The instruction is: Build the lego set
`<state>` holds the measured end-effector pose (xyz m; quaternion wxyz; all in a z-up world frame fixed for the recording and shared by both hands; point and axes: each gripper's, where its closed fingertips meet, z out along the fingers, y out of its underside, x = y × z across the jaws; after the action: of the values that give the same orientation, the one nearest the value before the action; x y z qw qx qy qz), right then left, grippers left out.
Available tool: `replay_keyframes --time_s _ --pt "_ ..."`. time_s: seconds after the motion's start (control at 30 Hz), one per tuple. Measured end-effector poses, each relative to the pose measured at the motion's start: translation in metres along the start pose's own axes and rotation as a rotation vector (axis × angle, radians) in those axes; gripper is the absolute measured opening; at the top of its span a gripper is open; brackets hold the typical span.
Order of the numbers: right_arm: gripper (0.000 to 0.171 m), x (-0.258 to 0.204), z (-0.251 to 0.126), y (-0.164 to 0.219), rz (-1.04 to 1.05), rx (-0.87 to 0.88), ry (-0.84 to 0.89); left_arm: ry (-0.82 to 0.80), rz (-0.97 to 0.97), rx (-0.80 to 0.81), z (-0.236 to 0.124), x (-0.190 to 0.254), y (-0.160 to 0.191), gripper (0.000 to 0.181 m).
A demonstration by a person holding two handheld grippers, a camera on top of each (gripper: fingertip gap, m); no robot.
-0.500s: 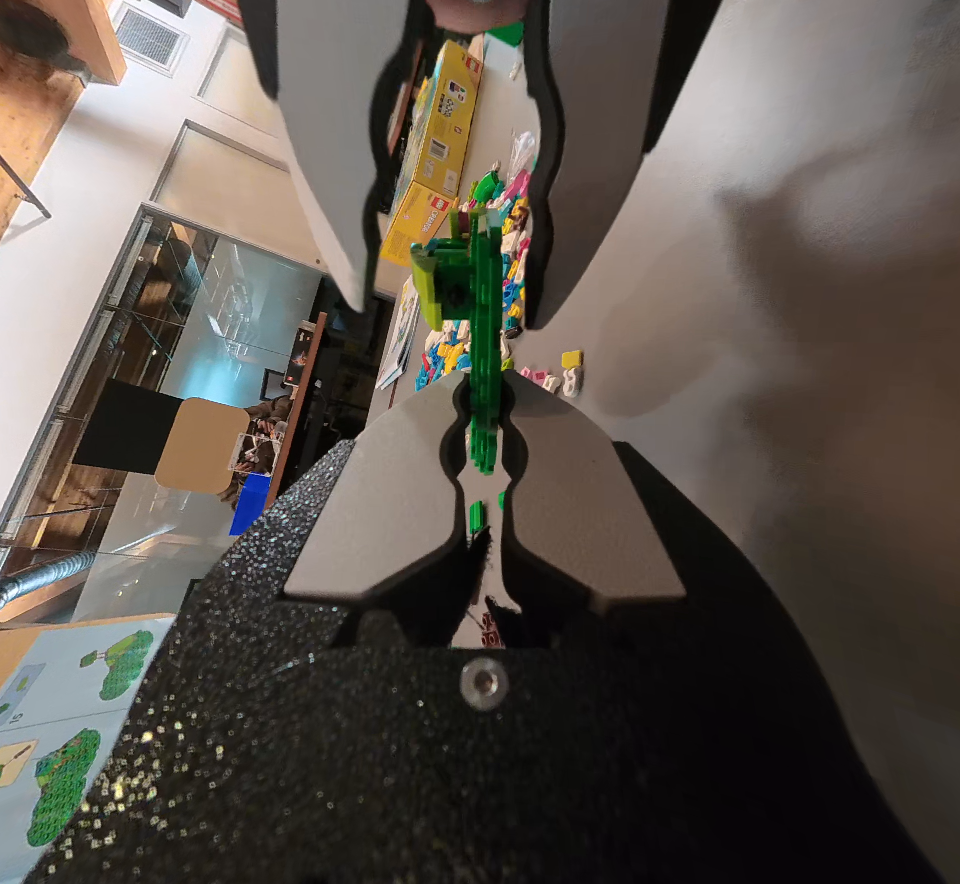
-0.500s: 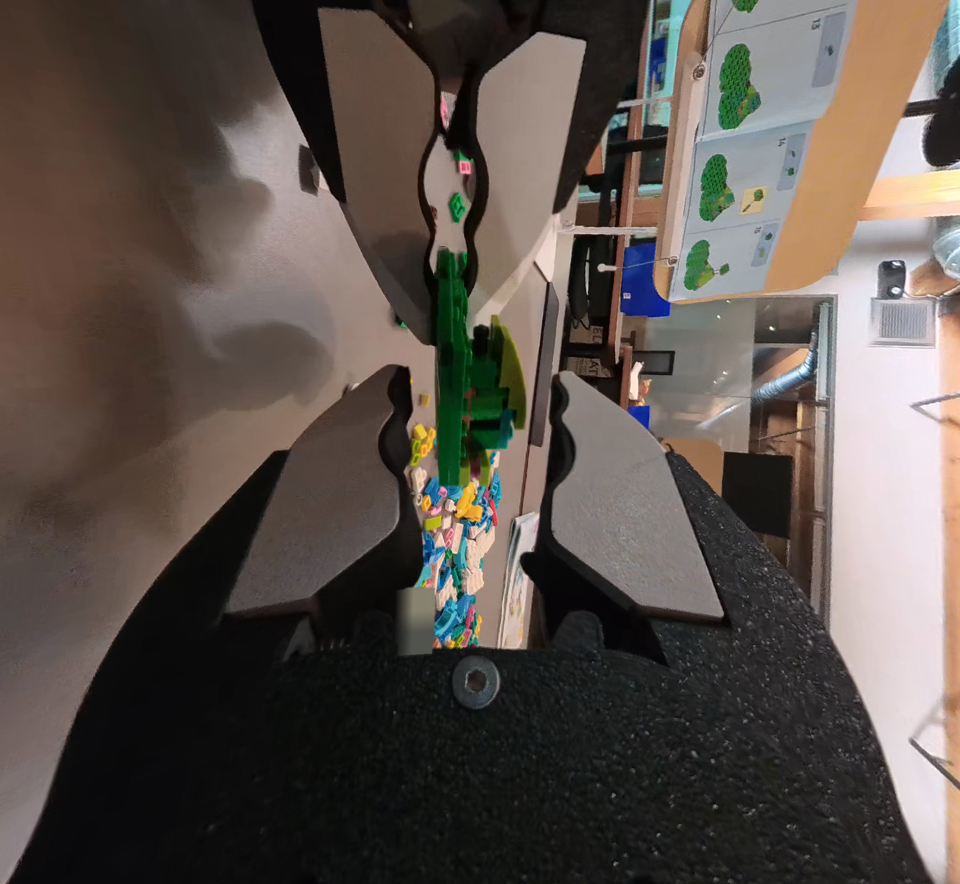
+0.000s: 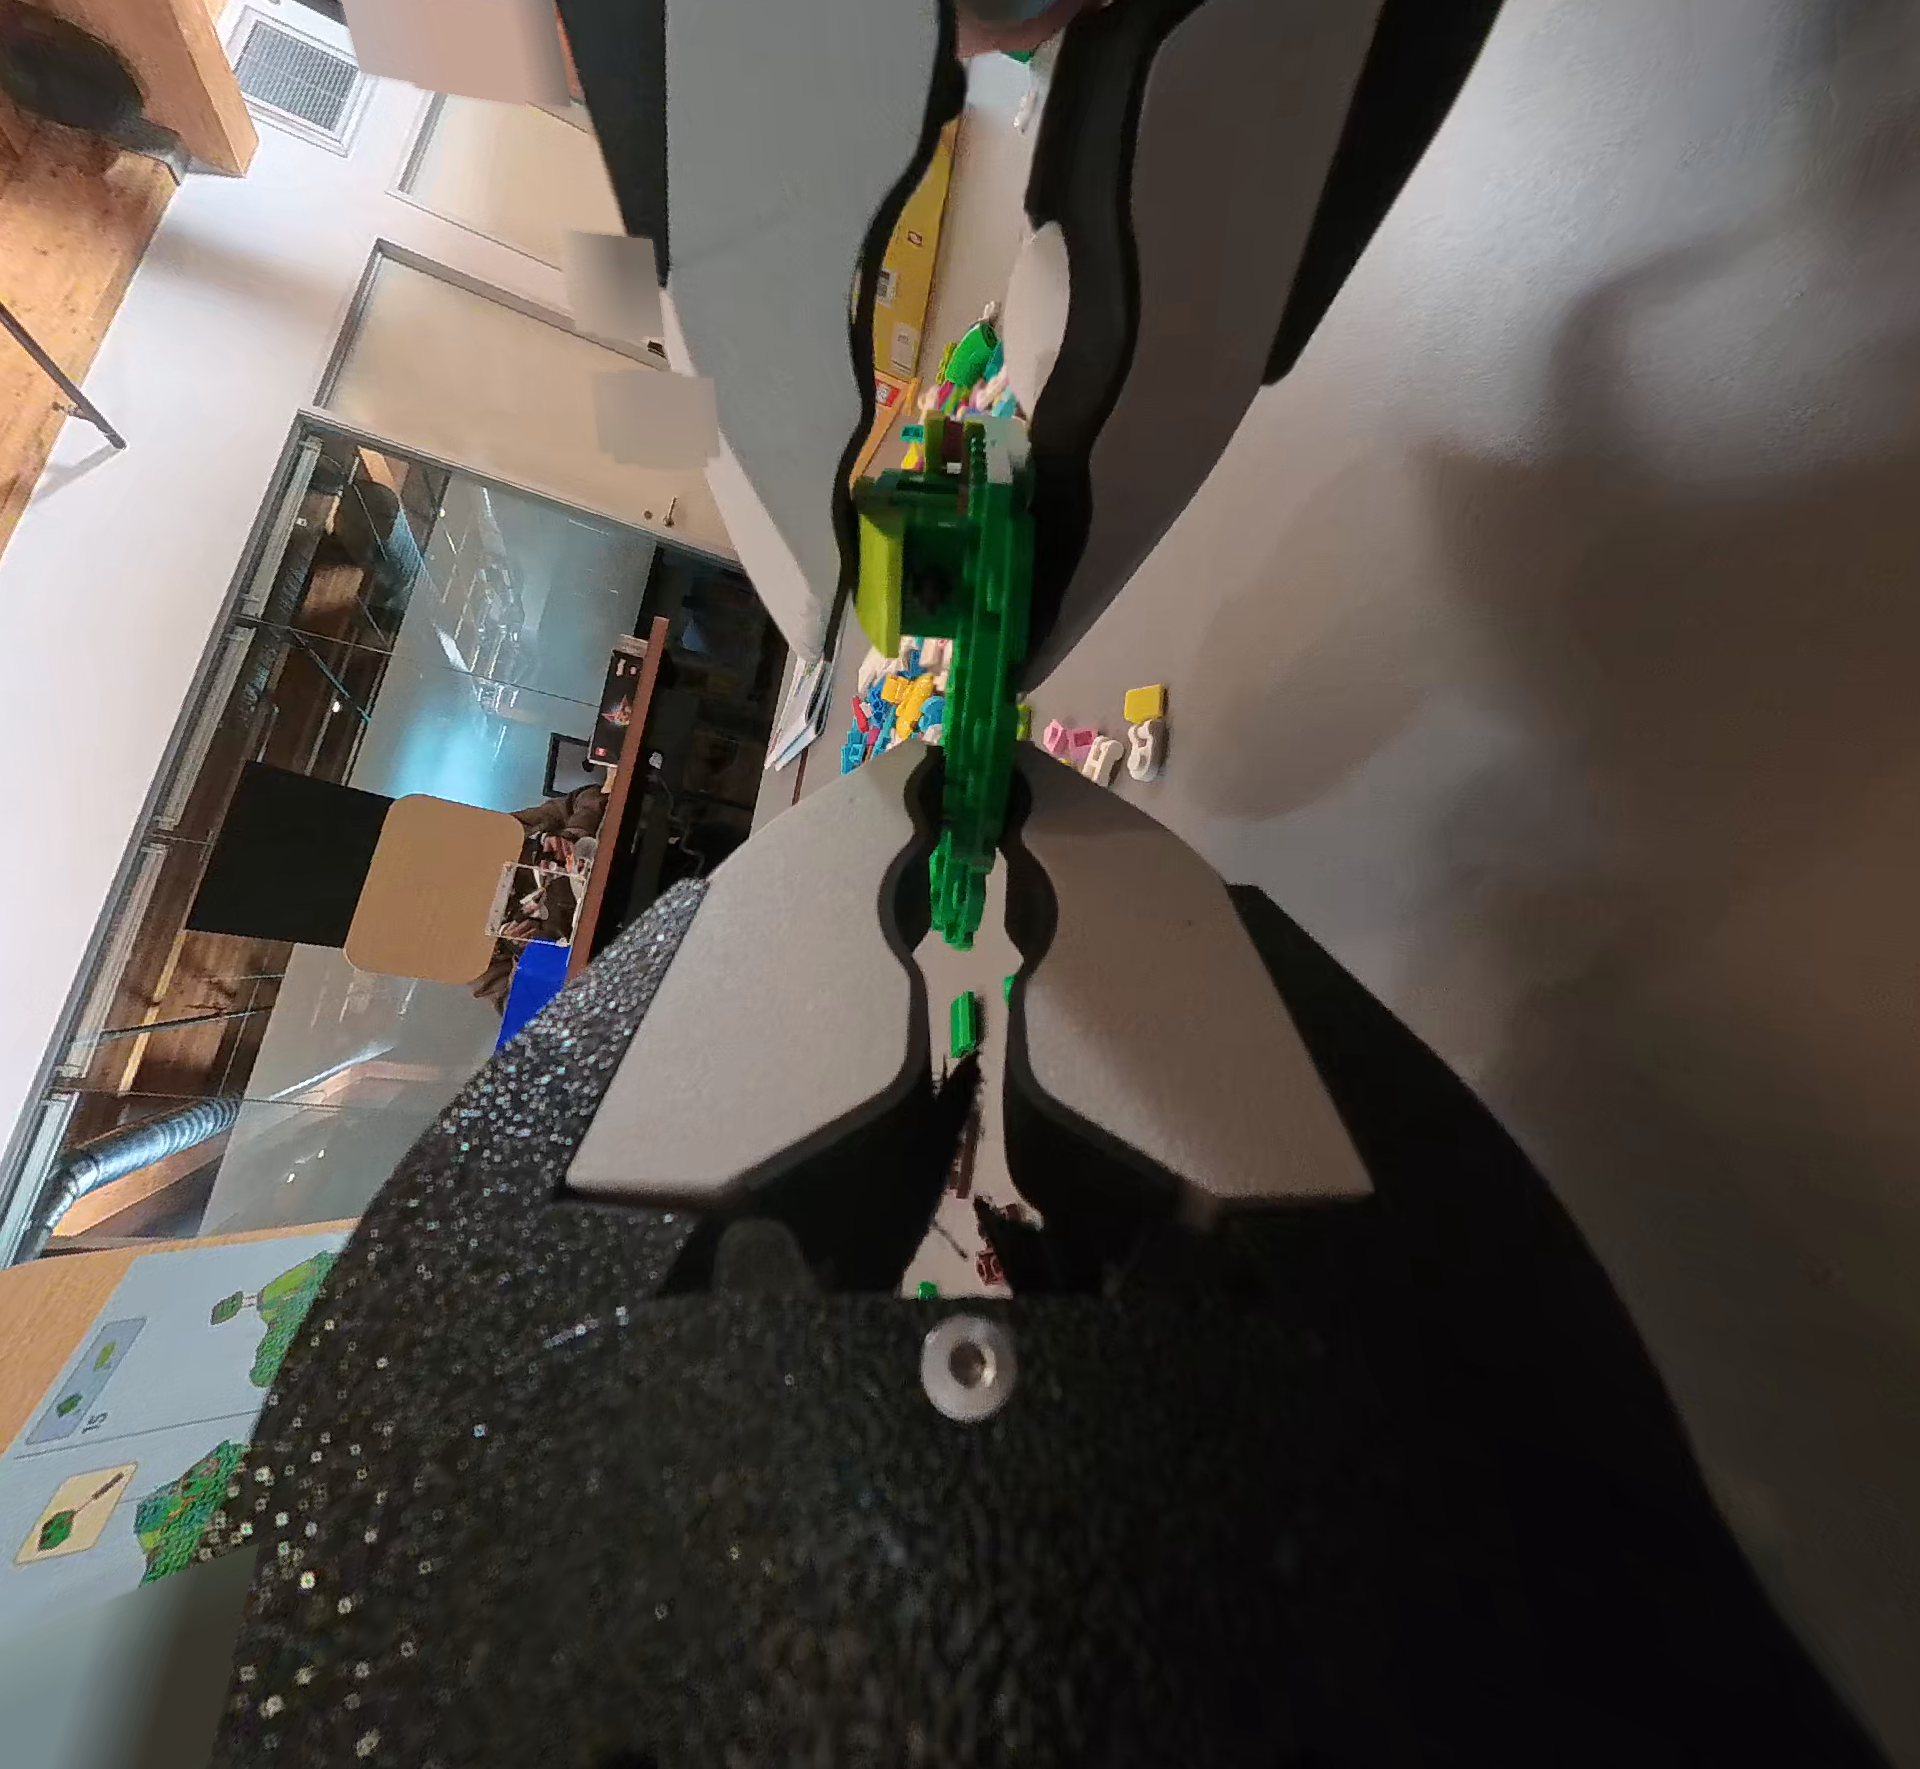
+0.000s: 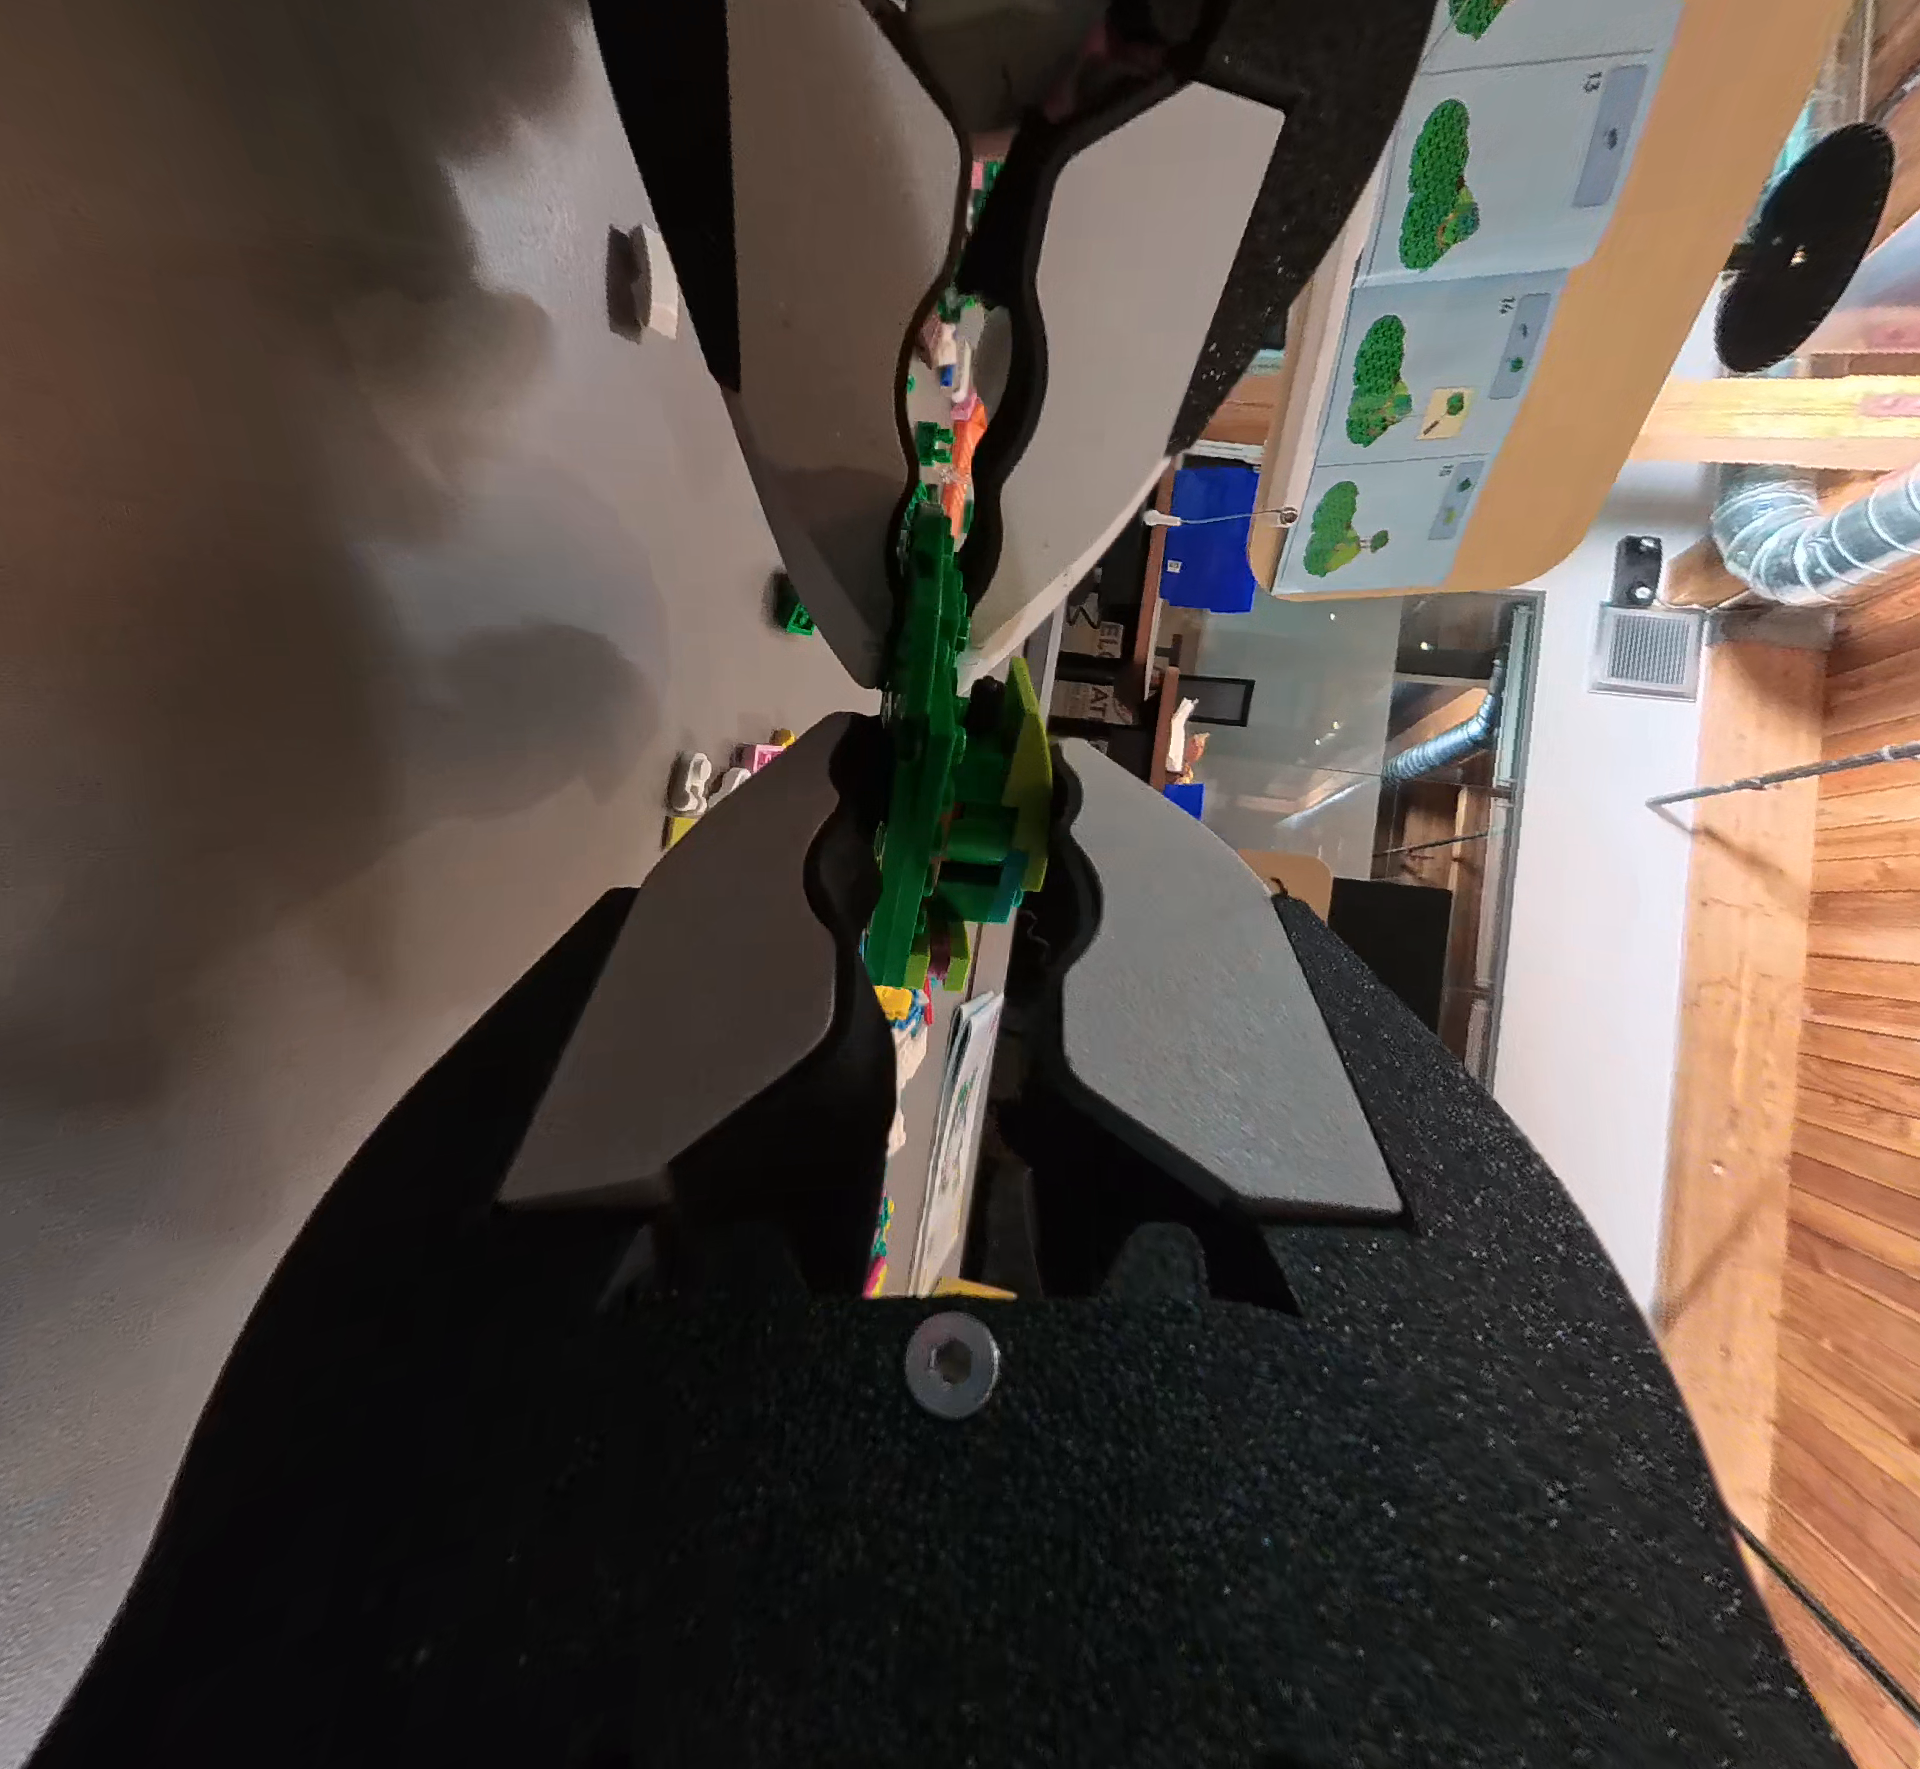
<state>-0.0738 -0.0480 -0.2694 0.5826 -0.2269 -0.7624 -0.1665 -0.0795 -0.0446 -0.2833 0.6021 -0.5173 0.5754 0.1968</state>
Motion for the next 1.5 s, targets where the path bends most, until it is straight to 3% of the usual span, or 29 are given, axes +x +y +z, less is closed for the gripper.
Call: replay_keyframes --time_s 0.2,0.33,0.53,0.73,0.97,1.13,1.33,1.5 --pt "0.03 0.002 0.002 -0.001 0.147 0.072 0.0 -0.002 -0.001 -0.001 0.001 -0.001 0.001 0.008" --pt "0.083 0.007 0.002 0.013 0.336 0.121 -0.006 -0.061 0.053 -0.066 0.001 -0.007 0.012 0.008" --pt "0.087 0.015 -0.008 0.042 0.696 0.292 0.056 -0.172 0.057 -0.109 -0.002 -0.023 0.019 0.008" --pt "0.082 0.054 -0.009 0.085 1.107 0.394 0.225 -0.207 0.022 -0.111 -0.004 -0.029 0.023 0.008" --pt "0.077 0.081 -0.002 0.118 1.34 0.431 0.448 -0.205 0.01 -0.11 -0.005 -0.029 0.023 0.008" --pt "0.065 0.071 -0.003 0.115 1.337 0.394 0.427 -0.192 0.013 -0.118 -0.005 -0.026 0.024 0.008" --pt "0.052 0.055 0.011 0.131 1.263 0.111 0.369 -0.169 -0.015 -0.124 -0.005 -0.024 0.03 0.008" --pt "0.022 0.055 0.008 0.112 1.32 0.217 0.293 -0.172 -0.058 -0.114 -0.006 -0.027 0.032 0.008"
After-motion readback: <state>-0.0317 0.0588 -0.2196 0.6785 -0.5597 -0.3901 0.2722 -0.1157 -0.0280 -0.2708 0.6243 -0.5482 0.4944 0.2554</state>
